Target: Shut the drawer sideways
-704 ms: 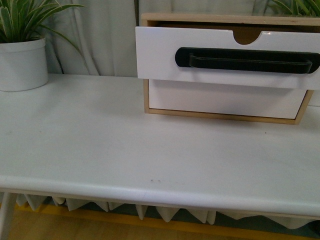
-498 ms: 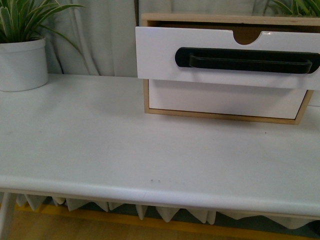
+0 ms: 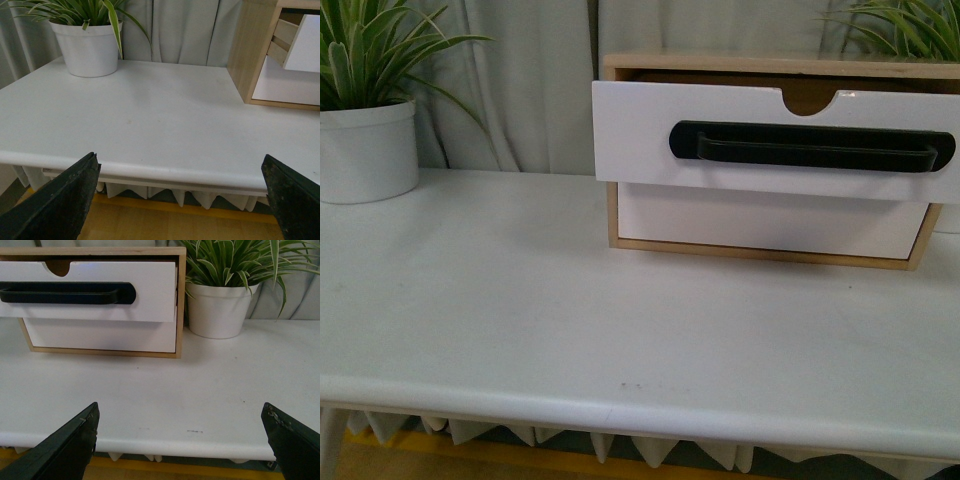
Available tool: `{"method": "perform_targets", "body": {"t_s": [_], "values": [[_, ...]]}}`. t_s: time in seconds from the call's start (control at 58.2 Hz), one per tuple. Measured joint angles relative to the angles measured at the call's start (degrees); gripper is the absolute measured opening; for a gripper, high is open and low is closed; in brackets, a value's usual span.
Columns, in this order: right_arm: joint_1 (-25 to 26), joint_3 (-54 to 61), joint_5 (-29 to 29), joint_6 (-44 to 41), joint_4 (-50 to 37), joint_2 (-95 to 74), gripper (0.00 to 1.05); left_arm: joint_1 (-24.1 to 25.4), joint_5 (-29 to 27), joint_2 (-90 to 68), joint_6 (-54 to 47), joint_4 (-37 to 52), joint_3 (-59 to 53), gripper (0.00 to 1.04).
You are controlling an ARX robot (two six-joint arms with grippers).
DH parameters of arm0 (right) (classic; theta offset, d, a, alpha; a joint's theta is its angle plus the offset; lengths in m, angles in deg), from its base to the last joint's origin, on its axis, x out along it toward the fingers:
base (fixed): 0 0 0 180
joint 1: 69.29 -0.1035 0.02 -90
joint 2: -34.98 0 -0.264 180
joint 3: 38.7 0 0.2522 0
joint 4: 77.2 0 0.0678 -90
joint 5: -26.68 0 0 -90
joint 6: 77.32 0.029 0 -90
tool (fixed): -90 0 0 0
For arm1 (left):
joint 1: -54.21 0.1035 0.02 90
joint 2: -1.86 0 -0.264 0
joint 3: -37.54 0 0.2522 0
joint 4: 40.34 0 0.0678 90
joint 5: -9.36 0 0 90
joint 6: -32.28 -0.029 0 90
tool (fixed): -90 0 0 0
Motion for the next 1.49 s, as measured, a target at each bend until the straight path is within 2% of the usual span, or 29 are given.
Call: {"method": "perform_targets", "body": {"t_s": [0.412,0.481,0.532,0.567,0.584,0.635,0.721,0.773,0.858,0.91,0.944,1.064,1.15,1.339,1.494], "values": [[0.0,0.0,0.0,0.3,0.3,-0.2,0.95,0.0,-0.1,0.0,0.0,0.0,0.0,0.98],[0.2,-4.0,-0.3,4.0,9.3,-5.9,0.95,-4.2,-12.3,-4.2,1.3,-7.5,2.8,0.98],[0.3,-5.3,-0.7,4.7,10.1,-9.4,0.95,-8.0,-20.9,-8.9,1.3,-10.9,4.6,0.98],[0.7,-6.1,-1.4,4.8,9.5,-11.8,0.95,-10.2,-24.6,-11.4,0.6,-10.5,5.0,0.98],[1.0,-6.7,-1.9,4.7,8.8,-13.3,0.95,-10.6,-24.6,-11.7,0.4,-10.3,5.1,0.98],[1.7,-8.2,-3.1,4.0,6.8,-16.2,0.95,-13.9,-29.1,-15.3,-2.7,-6.8,5.8,0.98],[2.6,-11.8,-3.9,-0.4,3.7,-21.8,0.95,-17.2,-31.3,-19.6,-9.2,0.5,6.8,0.98],[3.4,-14.3,-4.5,-4.8,1.6,-25.7,0.95,-19.0,-30.5,-24.5,-16.6,8.6,7.8,0.98],[4.9,-18.3,-7.0,-14.0,0.3,-32.6,0.95,-20.5,-27.1,-36.0,-35.4,26.6,8.4,0.98],[5.5,-19.8,-7.7,-18.6,-0.2,-35.5,0.95,-20.9,-25.5,-39.6,-40.9,32.1,8.7,0.98],[5.8,-20.9,-8.1,-21.1,-0.5,-37.0,0.95,-21.5,-22.8,-44.4,-47.6,38.9,9.5,0.98],[7.1,-25.4,-10.4,-28.6,-1.2,-42.5,0.95,-22.3,-15.7,-55.5,-61.2,52.6,12.5,0.98],[7.9,-29.2,-11.6,-33.1,-1.2,-46.9,0.95,-22.8,-11.1,-62.1,-69.0,58.4,15.3,0.98],[9.1,-37.3,-13.9,-40.4,0.4,-55.3,0.95,-25.6,-4.2,-72.9,-81.0,62.2,21.7,0.98],[9.7,-43.1,-14.5,-43.8,2.7,-60.4,0.95,-27.8,-2.3,-79.0,-86.1,63.8,26.1,0.98]]}}
